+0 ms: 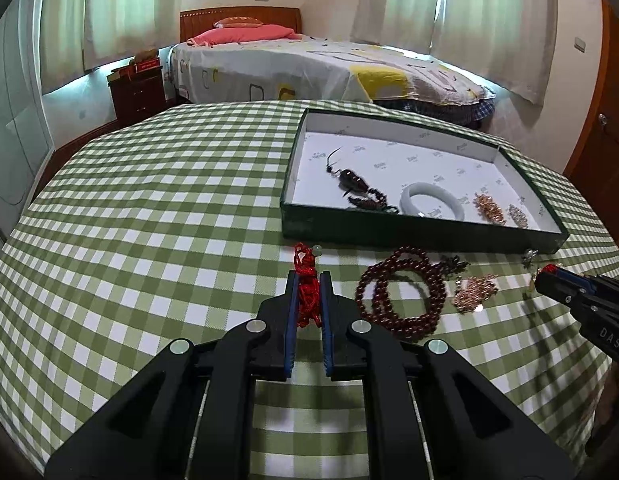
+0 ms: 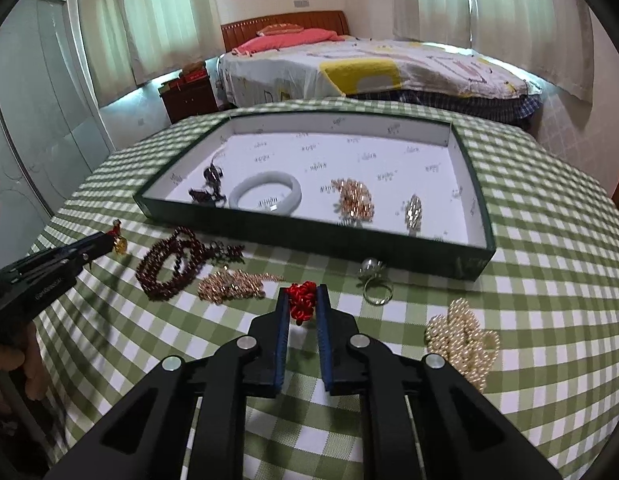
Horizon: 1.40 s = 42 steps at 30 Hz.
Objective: Organize jewelry
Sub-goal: 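Carry both red charms into the box and open both tools to release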
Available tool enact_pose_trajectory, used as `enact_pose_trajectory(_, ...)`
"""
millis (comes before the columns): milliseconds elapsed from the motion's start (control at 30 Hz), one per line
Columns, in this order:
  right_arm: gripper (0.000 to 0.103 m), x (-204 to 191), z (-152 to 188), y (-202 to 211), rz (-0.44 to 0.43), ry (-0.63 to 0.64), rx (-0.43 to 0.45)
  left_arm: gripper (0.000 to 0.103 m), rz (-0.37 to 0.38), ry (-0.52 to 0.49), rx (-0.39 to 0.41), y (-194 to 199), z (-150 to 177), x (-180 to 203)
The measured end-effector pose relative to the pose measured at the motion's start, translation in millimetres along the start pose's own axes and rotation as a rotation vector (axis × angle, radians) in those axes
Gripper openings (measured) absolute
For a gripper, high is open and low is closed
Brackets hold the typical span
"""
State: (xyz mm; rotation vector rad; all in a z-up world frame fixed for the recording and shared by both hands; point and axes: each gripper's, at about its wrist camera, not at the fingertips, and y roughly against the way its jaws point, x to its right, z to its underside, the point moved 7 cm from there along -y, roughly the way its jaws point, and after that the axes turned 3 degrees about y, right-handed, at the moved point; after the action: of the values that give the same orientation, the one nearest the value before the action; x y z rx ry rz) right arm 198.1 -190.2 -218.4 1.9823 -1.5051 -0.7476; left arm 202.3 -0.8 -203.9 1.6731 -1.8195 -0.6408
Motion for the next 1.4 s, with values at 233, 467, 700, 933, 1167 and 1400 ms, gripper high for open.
enact_pose_trajectory(233, 0.014, 2, -14, 19, -0.003, -0.008, 0.055, 0.010, 0.053, 0.001, 0.024, 10, -16, 15)
enact_pose_trajectory(467, 0.014, 13, -42, 32, 0.011, -0.011, 0.118, 0.010, 0.110, -0.001, 0.050, 12, -44, 34)
enact_pose_trajectory(700, 0.014, 30, -80, 31, 0.028, -0.012, 0.182, 0.010, 0.162, -0.021, 0.088, -2, -85, 61)
enact_pose_trajectory(933, 0.014, 44, -116, 19, 0.040, -0.018, 0.232, 0.010, 0.191, -0.050, 0.144, -19, -128, 88)
enact_pose_trajectory(1167, 0.014, 59, -123, -14, 0.054, -0.035, 0.211, 0.010, 0.183, -0.053, 0.102, -63, -134, 98)
enact_pose_trajectory(1400, 0.014, 72, -108, -60, 0.058, -0.068, 0.096, 0.010, 0.157, -0.058, -0.015, -113, -113, 94)
